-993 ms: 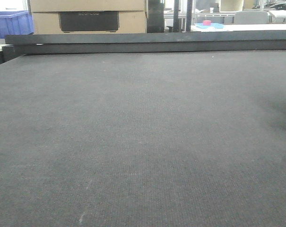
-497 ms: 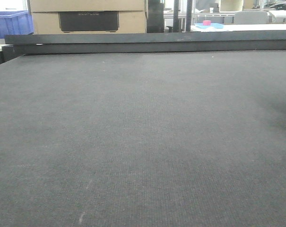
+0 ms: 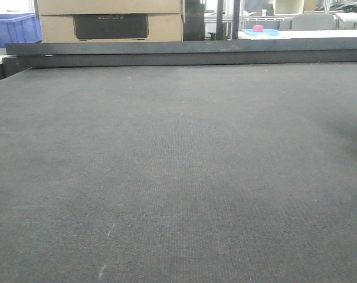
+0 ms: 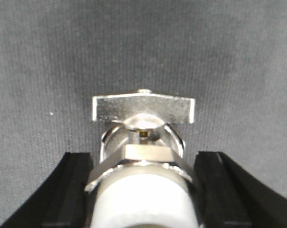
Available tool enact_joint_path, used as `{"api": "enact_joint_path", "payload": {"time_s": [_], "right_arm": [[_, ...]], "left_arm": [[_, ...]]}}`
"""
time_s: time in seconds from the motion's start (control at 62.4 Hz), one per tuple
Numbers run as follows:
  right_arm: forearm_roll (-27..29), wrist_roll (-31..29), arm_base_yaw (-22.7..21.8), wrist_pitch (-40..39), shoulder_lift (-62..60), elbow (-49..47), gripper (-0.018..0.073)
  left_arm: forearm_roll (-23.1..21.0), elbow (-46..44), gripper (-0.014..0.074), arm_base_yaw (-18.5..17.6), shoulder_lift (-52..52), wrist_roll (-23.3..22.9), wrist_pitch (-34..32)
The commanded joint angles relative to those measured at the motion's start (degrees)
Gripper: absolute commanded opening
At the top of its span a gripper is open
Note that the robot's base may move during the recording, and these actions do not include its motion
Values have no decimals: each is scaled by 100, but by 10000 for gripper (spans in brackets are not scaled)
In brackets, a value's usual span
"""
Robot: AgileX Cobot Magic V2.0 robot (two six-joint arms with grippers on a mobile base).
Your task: Place valve from conveyor to right shelf box
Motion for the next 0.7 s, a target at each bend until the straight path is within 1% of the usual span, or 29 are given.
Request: {"api": "enact_joint_path", "payload": {"time_s": [0.0,0.016,0.08,0.16,0.24,0.272,0.384,0.545,0.609,0.657,0.689], "right_arm": [[-18,-39,-22,-5,17,-33,-131],[-18,-39,-22,-5,17,-33,-172],[-18,-39,-22,-5,17,-33,-162],[-18,-39,-22,-5,17,-33,-162],[-18,-39,-22,-5,17,-33,-162],[-18,-39,-22,-5,17,-33,-162],[-18,-39,-22,-5,17,-33,-162],[-18,-39,-22,-5,17,-33,-162],[-18,-39,-22,5,17,-33,-162],[-18,-39,-22,5,17,-33,-162],[-18,-39,-22,5,17,-33,-162]], "left_arm": [[-7,-40,-111,-4,11,-526,4],[5,-40,-111,-4,21,-585,17],[63,-40,-111,-4,61,-754,70],[77,-79,-111,-4,188,-784,295],[117,-206,-111,-4,484,-744,957],[127,-293,-111,-4,641,-611,1251],[130,-607,-111,-4,1127,-150,1258],[460,-788,-111,-4,1632,-9,1258],[497,-788,-110,-4,1750,97,1258],[497,-788,-94,-4,1803,147,1258],[523,-788,-64,-4,1836,147,1258]]}}
